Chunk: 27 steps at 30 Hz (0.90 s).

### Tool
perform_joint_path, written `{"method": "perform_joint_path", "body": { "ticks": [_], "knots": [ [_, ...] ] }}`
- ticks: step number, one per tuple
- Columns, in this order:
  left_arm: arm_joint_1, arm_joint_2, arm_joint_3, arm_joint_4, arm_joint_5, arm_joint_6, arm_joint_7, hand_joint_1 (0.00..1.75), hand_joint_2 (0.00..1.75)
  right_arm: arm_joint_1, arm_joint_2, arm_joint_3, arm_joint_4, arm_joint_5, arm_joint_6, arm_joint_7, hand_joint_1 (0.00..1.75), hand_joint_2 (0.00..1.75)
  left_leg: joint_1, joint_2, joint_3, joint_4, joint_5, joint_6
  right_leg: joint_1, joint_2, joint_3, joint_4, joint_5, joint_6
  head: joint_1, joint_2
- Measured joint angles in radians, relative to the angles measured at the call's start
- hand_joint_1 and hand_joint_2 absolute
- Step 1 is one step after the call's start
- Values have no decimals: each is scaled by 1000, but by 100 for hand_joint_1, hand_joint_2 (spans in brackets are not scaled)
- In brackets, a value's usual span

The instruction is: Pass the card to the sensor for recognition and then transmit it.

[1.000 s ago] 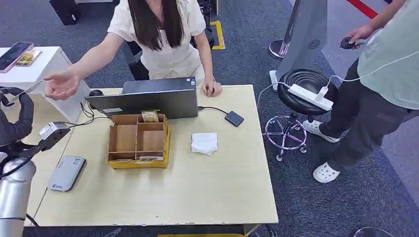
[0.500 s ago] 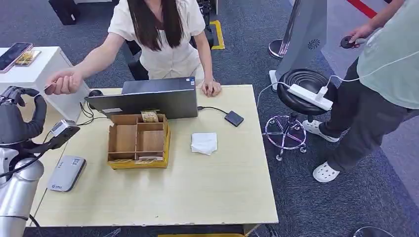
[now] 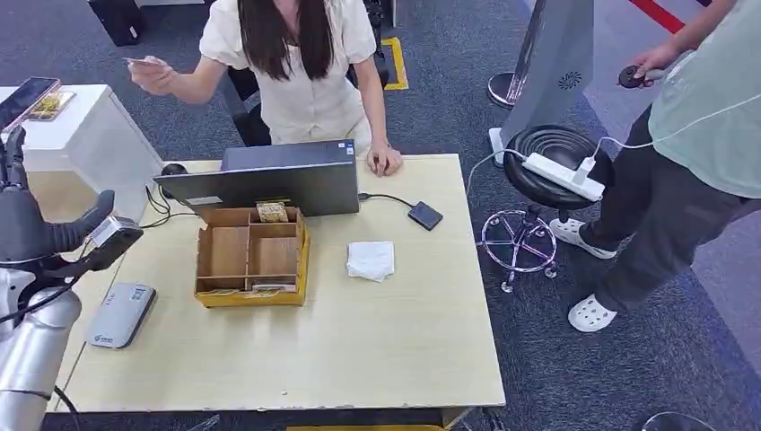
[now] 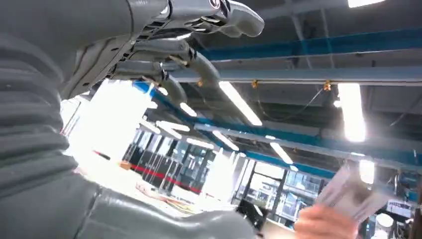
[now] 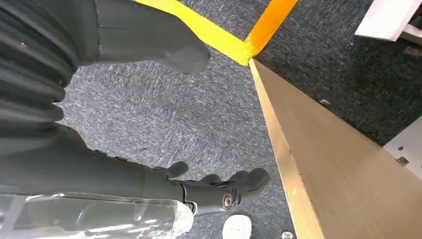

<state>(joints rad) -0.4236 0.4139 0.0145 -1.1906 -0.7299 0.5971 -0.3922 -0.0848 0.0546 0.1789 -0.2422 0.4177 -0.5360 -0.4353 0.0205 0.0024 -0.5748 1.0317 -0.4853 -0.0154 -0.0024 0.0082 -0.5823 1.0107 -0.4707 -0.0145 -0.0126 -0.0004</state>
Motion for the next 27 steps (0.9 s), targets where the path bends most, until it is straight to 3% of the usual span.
{"method": "perform_joint_path", "body": {
  "ticks": [3,6,8,11,15,21,23,25,27],
  "knots": [
    [-3,0,0,5,23,-22,6,0,175,0,0,0,0,-2,-2,3,0,175,0,0,0,0,0,0,0,0,0,0,0,0,0,0],
    [-11,0,0,14,54,-87,29,0,175,0,0,-2,0,-4,-5,3,0,175,0,0,0,0,0,0,0,0,0,0,0,0,0,0],
    [-17,5,0,22,100,-163,44,0,175,1,0,-5,0,-5,-5,3,0,175,0,0,0,0,0,0,0,0,0,0,0,0,0,0],
    [-19,29,0,27,188,-338,66,0,175,2,0,-8,0,-7,-7,-1,0,175,0,1,0,0,0,0,0,1,0,0,0,0,0,0],
    [-19,63,-5,27,211,-441,75,0,175,4,0,-11,0,-9,-6,-7,0,175,0,1,-1,0,0,0,0,1,0,1,0,0,0,0],
    [55,260,-48,-57,210,-700,87,0,175,11,-4,-28,2,-15,-5,-29,0,175,1,6,-1,-1,-1,-1,1,7,-2,1,0,0,-1,0],
    [90,357,-54,-107,225,-786,100,0,175,13,-7,-33,3,-16,-5,-34,0,175,1,6,-1,-1,-1,-1,1,7,-3,1,0,0,-1,0],
    [109,436,-64,-145,228,-827,111,0,175,15,-9,-38,3,-18,-5,-39,0,175,1,5,-2,-1,-1,-1,2,6,-4,1,0,0,-2,0],
    [115,486,-68,-173,233,-841,117,0,175,16,-10,-43,4,-18,-5,-40,0,175,1,3,-3,-1,-1,-1,1,4,-3,1,-1,0,-1,0]
  ]
}}
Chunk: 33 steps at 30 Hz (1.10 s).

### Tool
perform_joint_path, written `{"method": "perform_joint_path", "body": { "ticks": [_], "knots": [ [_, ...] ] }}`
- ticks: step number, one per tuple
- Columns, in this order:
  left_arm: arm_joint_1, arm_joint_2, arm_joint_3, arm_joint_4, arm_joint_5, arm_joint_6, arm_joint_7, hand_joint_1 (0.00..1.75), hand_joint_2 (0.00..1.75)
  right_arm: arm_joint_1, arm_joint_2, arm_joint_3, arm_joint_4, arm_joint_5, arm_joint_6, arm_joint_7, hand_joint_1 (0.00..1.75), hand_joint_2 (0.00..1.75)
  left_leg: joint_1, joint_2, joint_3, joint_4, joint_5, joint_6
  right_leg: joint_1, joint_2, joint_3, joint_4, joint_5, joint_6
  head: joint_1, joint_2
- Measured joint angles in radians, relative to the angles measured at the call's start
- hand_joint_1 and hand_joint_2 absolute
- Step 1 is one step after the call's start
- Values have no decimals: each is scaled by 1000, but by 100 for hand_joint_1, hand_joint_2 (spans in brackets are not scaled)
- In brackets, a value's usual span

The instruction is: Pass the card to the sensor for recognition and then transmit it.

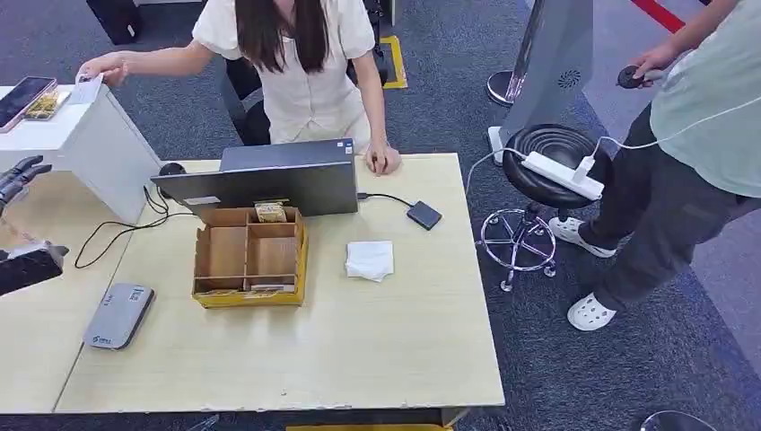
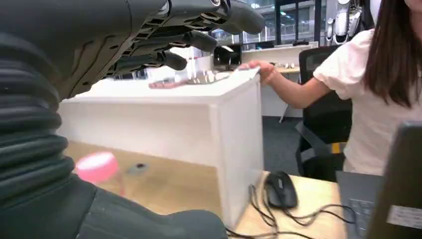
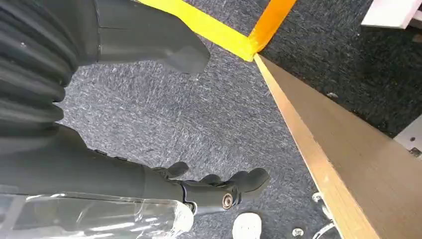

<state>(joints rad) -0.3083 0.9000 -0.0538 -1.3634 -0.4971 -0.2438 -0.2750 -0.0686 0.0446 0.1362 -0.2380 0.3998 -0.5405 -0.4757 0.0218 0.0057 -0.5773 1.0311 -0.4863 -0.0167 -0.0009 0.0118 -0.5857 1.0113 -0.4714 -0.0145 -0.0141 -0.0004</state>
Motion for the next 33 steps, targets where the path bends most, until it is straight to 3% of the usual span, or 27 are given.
{"method": "perform_joint_path", "body": {
  "ticks": [6,9,11,15,20,25,29,33],
  "knots": [
    [23,104,-29,-54,-59,-2,17,0,175,0,0,-10,0,-2,0,-2,0,175,0,1,0,0,1,-1,0,0,0,0,1,-1,0,0],
    [46,184,-53,-107,-129,54,1,0,175,1,0,-15,0,-2,1,-6,0,175,0,1,0,0,1,-1,0,1,0,0,1,-1,0,0],
    [114,236,-48,-164,-176,149,-14,0,175,1,0,-16,0,-2,4,-8,0,175,0,1,0,0,0,-1,-1,2,0,0,1,-1,0,0],
    [295,278,7,-269,-218,202,-21,0,175,1,0,-26,0,-6,2,-9,0,175,-1,1,0,0,0,0,-1,1,0,0,0,0,0,0],
    [548,277,123,-407,-273,201,-9,0,175,4,0,-43,1,-11,-1,-9,0,175,-1,0,0,0,0,0,-1,1,0,0,0,0,-1,0],
    [696,255,183,-497,-322,195,15,0,175,6,0,-59,1,-18,-2,-6,0,175,-1,0,-1,0,0,0,-1,-1,1,0,0,0,0,0],
    [748,229,182,-536,-369,206,37,0,175,7,0,-65,1,-18,-2,-2,0,175,-1,-2,-1,0,0,0,-1,-2,1,0,0,0,0,0],
    [720,152,126,-551,-442,226,79,0,175,7,2,-73,2,-18,-8,0,0,175,-1,-4,-1,0,0,0,-2,-5,1,0,0,0,-1,0]
  ]
}}
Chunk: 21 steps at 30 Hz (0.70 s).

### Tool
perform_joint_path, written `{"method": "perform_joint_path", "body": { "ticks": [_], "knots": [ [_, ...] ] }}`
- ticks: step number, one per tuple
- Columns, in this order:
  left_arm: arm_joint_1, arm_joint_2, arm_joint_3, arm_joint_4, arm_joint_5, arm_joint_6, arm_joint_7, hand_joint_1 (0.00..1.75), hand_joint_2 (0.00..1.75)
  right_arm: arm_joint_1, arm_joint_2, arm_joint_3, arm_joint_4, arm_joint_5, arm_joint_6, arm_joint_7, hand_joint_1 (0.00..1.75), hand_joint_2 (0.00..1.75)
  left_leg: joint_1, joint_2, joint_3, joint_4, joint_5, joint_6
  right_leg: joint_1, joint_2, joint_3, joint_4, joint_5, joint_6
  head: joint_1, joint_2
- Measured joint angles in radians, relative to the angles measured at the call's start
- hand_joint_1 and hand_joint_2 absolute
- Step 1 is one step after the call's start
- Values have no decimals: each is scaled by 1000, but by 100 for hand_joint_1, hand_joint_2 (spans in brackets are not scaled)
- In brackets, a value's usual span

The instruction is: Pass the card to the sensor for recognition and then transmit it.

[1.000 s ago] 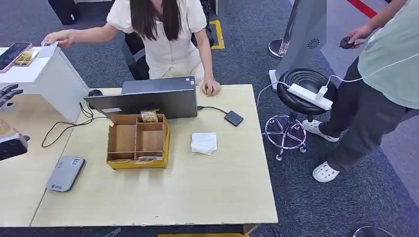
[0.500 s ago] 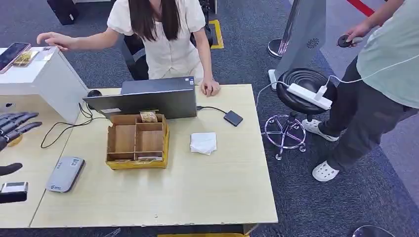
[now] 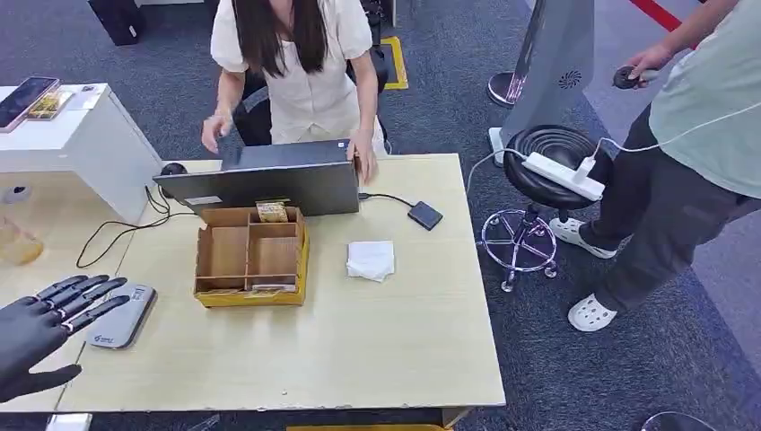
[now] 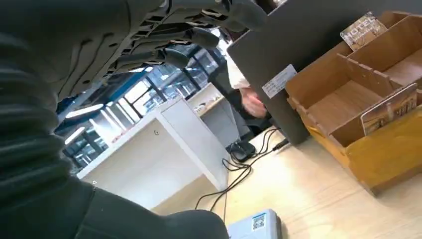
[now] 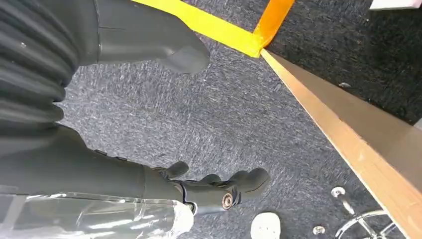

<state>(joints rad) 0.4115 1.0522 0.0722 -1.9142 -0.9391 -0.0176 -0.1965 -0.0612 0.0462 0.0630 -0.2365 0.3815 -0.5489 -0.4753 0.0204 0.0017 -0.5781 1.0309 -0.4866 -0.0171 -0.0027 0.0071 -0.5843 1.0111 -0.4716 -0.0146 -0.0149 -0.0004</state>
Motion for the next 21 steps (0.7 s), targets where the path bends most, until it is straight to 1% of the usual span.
{"method": "perform_joint_path", "body": {
  "ticks": [1,5,7,9,11,12,14,16,17,21],
  "knots": [
    [-2,-20,-24,-2,-10,1,7,0,175,0,2,-2,0,-1,-2,0,0,175,1,0,0,0,0,0,0,0,0,0,0,0,1,0],
    [-26,-57,-59,-5,-21,2,21,0,175,1,2,-10,0,-2,-7,0,0,175,0,-1,0,0,0,0,0,-1,0,0,0,0,1,0],
    [-49,-94,-82,-5,-30,3,45,0,175,2,3,-16,0,-5,-11,0,0,175,0,-1,0,0,0,0,0,-1,0,0,0,0,1,0],
    [-90,-159,-125,-5,-53,1,81,0,175,5,5,-20,0,-10,-16,-1,0,175,0,-2,0,0,0,0,0,-2,0,0,0,0,0,0],
    [-126,-219,-173,5,-92,5,129,0,175,7,8,-29,0,-13,-23,-1,0,175,-1,-3,0,0,0,0,-1,-3,1,-1,0,0,1,0],
    [-144,-258,-197,15,-115,10,155,0,175,8,9,-33,0,-13,-26,-2,0,175,-1,-3,0,0,0,0,-1,-3,1,-1,0,0,1,0],
    [-177,-318,-241,37,-145,19,187,0,175,10,13,-40,0,-13,-27,-2,0,175,-1,-3,0,0,0,1,-1,-3,1,-1,0,1,1,0],
    [-201,-358,-273,53,-155,20,196,0,175,12,14,-42,0,-12,-28,-2,0,175,-1,-3,0,0,0,1,-1,-3,1,-1,0,1,1,0],
    [-211,-368,-281,60,-156,22,198,0,175,12,15,-43,0,-12,-28,-2,0,175,-1,-3,0,0,0,1,-1,-3,1,-1,0,1,1,0],
    [-254,-458,-314,99,-196,47,236,0,175,15,19,-51,2,-4,-30,-2,0,175,-1,-3,0,0,0,1,-1,-3,0,-1,0,1,1,0]
  ]
}}
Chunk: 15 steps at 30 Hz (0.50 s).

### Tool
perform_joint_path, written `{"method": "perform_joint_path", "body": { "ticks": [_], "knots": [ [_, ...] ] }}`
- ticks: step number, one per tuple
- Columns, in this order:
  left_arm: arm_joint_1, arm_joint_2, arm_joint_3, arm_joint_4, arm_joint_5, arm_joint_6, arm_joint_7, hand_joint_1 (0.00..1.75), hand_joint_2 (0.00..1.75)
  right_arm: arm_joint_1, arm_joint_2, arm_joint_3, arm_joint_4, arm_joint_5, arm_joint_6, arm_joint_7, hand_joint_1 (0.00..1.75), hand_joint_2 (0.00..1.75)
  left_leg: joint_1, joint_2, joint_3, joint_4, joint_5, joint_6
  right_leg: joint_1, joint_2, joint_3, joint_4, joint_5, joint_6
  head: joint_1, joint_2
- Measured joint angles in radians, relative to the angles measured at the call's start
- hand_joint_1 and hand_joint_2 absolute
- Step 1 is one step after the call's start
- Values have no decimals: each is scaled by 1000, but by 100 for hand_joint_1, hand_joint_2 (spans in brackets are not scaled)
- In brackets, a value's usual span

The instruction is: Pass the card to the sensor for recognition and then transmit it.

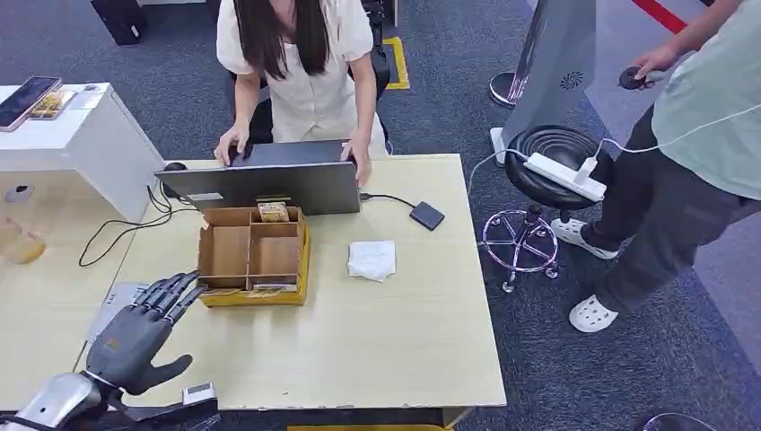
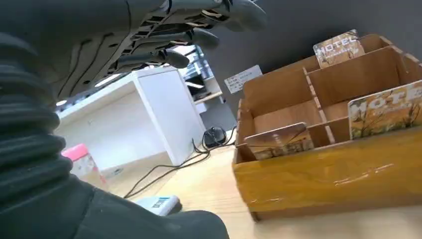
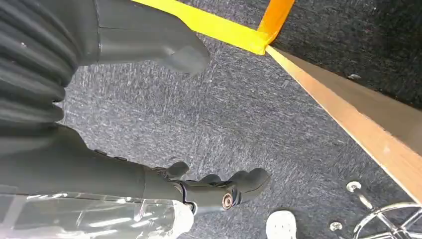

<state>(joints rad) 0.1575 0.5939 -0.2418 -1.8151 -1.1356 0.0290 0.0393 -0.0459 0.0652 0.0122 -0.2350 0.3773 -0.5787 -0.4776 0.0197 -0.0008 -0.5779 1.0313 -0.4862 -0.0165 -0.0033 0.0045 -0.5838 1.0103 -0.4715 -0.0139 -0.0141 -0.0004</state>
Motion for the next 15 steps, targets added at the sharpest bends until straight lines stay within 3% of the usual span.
{"method": "perform_joint_path", "body": {
  "ticks": [5,15],
  "knots": [
    [-38,-82,-26,44,-23,5,23,0,175,4,1,-14,0,0,0,0,0,175,0,0,0,0,0,0,0,0,0,0,0,0,0,0],
    [-84,-149,-44,103,-99,8,67,0,175,7,1,-23,3,8,0,-3,0,175,0,0,0,0,0,0,0,0,0,0,0,0,0,0]
  ]
}}
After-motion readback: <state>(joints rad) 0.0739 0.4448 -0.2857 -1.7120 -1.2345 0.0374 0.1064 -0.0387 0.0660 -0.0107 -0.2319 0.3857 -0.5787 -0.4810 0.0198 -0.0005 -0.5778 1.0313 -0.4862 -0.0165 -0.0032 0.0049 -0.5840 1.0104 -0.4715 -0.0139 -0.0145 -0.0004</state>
